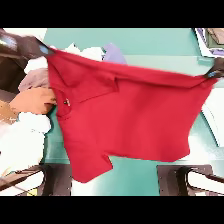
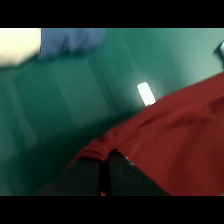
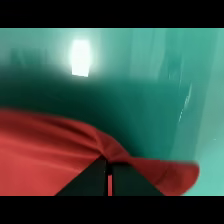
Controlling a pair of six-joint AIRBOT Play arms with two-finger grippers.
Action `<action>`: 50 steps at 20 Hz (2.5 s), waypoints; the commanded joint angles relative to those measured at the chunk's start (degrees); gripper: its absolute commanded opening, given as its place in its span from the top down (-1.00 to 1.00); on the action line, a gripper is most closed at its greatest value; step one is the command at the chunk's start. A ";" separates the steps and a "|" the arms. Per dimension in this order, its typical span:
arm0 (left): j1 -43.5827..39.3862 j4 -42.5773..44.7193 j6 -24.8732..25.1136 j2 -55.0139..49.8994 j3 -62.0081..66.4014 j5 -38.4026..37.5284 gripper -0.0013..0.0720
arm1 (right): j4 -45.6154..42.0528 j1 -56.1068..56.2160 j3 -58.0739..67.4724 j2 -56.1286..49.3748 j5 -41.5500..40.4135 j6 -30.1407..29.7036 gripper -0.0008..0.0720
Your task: Fold the shirts.
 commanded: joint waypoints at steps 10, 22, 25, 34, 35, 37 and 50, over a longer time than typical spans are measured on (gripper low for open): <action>-0.07 -4.59 11.89 -24.30 -3.82 22.10 0.90 | -1.73 1.79 -3.13 -18.88 -32.41 0.02 0.92; -0.02 7.56 14.80 -24.24 -12.00 6.16 0.90 | -1.66 3.34 -27.02 -6.64 -28.89 -1.38 0.92; -0.02 9.55 12.15 -24.24 -12.35 5.31 0.90 | -1.60 3.34 -31.43 -4.24 -29.68 -1.40 0.92; 3.56 12.22 2.25 -16.00 -15.34 -4.00 -0.50 | 5.64 -2.49 -21.88 -1.22 -11.67 -2.99 -0.27; 3.74 13.60 1.27 -12.46 -18.58 -3.72 -0.50 | 6.49 -3.63 -22.27 0.50 -10.64 -3.19 -0.27; 3.72 13.88 -1.16 -4.59 -27.76 -2.51 -0.50 | 8.33 -5.03 -24.46 4.02 -11.63 -4.61 -0.27; 3.72 5.46 -2.10 14.62 -66.88 4.61 -0.50 | 11.96 -5.40 -31.34 8.07 -17.18 -5.99 -0.27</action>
